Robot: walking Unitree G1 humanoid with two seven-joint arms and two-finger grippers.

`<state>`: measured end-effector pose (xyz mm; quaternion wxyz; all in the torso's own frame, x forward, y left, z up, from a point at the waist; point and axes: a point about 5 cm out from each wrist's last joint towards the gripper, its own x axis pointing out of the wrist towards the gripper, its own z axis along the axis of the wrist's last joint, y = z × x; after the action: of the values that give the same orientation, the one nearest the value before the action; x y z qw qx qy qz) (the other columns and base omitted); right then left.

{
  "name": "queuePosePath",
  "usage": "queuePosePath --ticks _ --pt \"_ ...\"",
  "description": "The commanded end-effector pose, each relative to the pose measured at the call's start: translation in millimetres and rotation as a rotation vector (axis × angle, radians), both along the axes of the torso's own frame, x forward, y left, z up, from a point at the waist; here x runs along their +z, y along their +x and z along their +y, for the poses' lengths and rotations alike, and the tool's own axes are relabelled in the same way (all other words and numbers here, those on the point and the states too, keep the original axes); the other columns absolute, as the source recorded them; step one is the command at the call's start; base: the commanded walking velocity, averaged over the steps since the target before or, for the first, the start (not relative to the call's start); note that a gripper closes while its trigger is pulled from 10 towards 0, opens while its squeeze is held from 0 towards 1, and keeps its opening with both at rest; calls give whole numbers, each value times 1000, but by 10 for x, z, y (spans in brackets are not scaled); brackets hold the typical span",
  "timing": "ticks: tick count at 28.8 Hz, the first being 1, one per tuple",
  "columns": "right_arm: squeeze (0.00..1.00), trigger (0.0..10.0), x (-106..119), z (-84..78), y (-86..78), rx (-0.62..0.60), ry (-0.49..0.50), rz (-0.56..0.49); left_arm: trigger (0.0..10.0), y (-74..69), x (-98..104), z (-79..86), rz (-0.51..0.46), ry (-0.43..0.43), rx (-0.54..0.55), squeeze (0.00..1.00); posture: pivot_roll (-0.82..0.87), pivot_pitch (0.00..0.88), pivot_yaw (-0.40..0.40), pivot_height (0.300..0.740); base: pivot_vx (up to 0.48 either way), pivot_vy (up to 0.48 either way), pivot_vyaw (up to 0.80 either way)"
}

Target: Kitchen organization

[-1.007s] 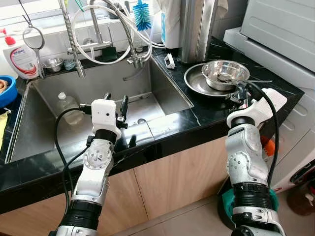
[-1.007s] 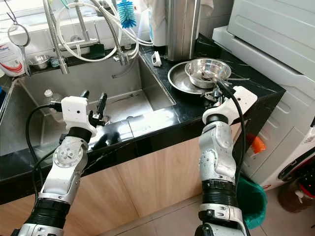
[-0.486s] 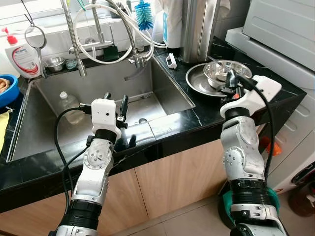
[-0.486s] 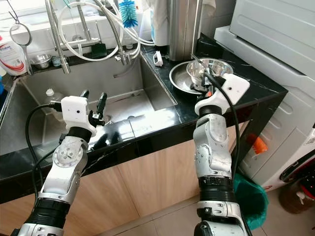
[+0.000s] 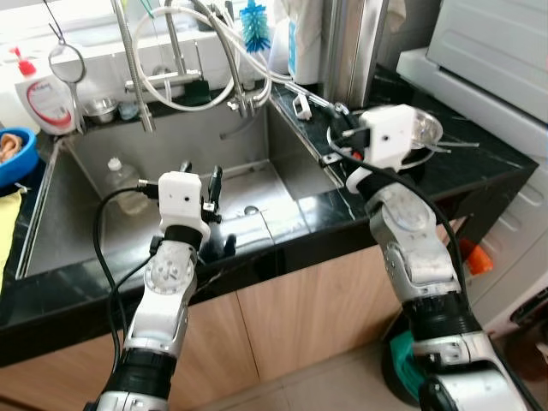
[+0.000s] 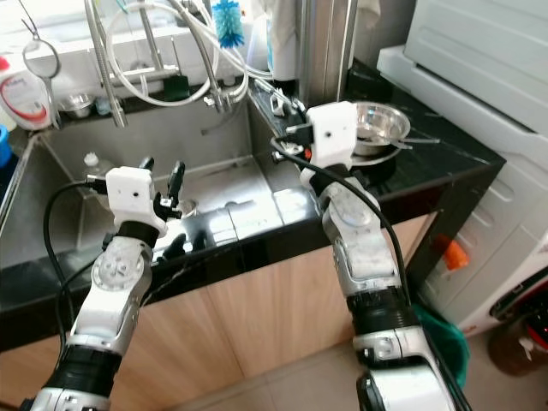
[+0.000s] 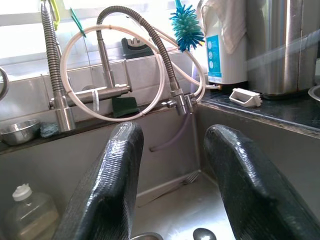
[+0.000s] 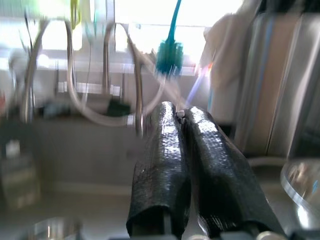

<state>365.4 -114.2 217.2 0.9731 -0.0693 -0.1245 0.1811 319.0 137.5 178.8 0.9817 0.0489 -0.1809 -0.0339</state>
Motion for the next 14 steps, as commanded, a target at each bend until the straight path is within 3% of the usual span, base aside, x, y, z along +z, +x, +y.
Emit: queuePosePath --ticks 1,5,14 --pt "0 10000 -107 47 58 35 -60 81 10000 23 13 22 3 7 16 0 -179 0 75 740 0 0 0" --pt "0 10000 -277 37 101 32 -87 167 10000 18 10 42 5 13 23 0 -168 0 73 740 0 0 0" --pt "0 10000 -404 38 148 42 -77 225 10000 1 7 77 7 16 35 0 -162 0 76 740 0 0 0"
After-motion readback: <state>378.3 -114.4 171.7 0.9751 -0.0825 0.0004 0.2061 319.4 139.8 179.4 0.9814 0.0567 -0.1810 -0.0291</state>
